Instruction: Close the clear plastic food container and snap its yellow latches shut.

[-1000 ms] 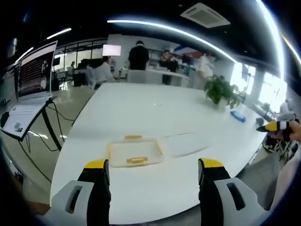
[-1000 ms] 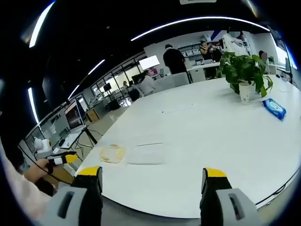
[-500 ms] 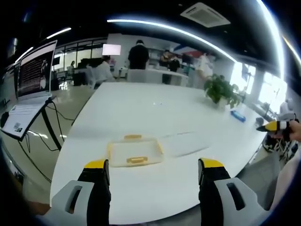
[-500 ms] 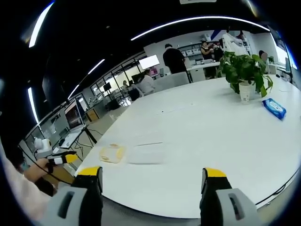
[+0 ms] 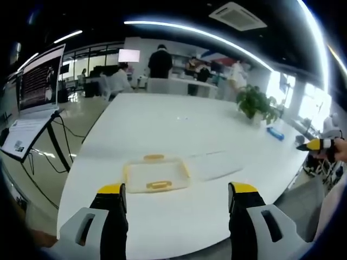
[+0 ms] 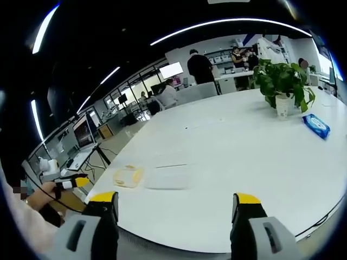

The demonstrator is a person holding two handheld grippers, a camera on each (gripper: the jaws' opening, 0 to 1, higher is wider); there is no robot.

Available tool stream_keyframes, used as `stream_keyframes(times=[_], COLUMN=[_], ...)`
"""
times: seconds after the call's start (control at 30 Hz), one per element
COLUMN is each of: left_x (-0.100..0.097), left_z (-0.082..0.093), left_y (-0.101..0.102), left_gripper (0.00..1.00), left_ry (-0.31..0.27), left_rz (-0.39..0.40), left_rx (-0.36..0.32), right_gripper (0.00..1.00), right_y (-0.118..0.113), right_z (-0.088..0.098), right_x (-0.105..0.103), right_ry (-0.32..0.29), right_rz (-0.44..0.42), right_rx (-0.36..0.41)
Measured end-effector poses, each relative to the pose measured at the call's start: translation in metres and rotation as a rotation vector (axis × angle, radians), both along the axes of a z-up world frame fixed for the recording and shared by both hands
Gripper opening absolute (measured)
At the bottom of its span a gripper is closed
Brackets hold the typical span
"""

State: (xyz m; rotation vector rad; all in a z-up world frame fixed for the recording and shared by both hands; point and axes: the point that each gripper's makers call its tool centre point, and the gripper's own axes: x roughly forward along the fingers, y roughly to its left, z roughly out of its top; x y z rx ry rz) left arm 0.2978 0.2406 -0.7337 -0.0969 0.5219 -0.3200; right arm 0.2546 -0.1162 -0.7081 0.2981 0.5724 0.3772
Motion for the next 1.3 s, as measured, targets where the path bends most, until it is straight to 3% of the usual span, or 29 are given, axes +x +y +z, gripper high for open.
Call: stream_keyframes(times=[0.4, 0.7, 1.3], left_x=[0.014, 0.035, 0.086], left_z=[-0.008, -0.014, -0.002], left_y=[-0.005, -0.012, -0.029], left_gripper=[0.76, 0.75, 0.74], left_ry=[0.024, 0.040, -0.015], left_rz=[-0.019, -0.037, -0.050], left_rx=[-0.003, 0.003, -0.013], right_gripper=[0.86, 0.85, 0.85], right_y=[0.009, 0.015, 0.026], right_z=[-0.009, -0.014, -0.006], right_x=[0.018, 0.042, 0.085], right_ry=[0.026, 0.033, -0.004], right_rz=[0.018, 0.035, 0.067], right_rx=[-0.002, 0.007, 0.014])
